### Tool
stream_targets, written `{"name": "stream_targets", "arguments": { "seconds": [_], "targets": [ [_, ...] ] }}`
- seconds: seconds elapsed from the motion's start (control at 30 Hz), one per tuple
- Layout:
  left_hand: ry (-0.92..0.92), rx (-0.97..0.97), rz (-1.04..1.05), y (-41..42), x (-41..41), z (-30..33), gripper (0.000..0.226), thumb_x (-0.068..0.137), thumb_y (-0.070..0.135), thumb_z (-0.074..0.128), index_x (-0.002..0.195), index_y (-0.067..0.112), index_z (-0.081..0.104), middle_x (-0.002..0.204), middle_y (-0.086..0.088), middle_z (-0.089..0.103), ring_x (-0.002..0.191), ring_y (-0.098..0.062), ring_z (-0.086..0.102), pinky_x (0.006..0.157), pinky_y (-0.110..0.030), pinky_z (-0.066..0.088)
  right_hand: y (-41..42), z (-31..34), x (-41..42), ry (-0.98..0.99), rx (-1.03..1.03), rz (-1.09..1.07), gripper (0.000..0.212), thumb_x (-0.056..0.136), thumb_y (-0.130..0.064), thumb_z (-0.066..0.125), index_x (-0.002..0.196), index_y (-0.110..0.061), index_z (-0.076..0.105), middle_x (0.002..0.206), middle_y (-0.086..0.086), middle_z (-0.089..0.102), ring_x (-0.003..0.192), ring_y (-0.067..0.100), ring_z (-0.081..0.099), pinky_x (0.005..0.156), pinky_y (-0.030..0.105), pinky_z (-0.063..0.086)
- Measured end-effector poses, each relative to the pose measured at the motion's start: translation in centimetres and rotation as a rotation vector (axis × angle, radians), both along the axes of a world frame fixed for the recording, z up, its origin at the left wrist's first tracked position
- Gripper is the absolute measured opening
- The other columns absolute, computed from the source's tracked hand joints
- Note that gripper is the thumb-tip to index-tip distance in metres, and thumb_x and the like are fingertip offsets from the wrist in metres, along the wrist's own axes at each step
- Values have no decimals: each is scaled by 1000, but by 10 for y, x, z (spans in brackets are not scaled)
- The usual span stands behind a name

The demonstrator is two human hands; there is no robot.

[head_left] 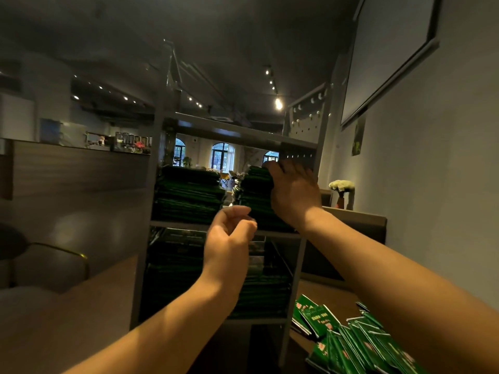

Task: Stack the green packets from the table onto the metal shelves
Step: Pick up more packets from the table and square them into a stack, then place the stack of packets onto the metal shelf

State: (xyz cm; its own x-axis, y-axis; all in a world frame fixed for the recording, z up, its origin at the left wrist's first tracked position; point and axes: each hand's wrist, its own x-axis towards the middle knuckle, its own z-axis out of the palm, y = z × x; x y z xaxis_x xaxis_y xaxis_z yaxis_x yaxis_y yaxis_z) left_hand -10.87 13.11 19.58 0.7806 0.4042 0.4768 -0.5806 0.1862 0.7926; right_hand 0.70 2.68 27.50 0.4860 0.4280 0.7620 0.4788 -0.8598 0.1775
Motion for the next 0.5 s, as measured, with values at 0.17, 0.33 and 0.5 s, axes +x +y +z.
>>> {"name": "stream_targets", "arguments": {
  "seconds": [0.17,0.33,0.5],
  "targets": [
    [5,0,37,2,5,7,19,88,1,54,99,15,60,77,0,58,70,-12,51,65,-25,40,3,-8,4,180,2,39,46,93,-33,50,137,-26,40,138,1,45,129,26,41,106,42,34],
    [-8,13,32,1,6,7,21,75,16,60,96,18,60,76,1,58,69,-12,51,66,-27,41,0,-3,-8,228,33,59,49,92,-31,53,138,-23,40,141,3,42,132,26,36,109,42,34],
    [-32,53,45,-4,7,9,30,66,23,57,96,20,59,80,0,58,72,-12,52,65,-26,42,-7,-10,-31,47,102,111,47,88,-31,49,131,-14,47,131,7,49,120,26,43,99,42,42]
  ]
}}
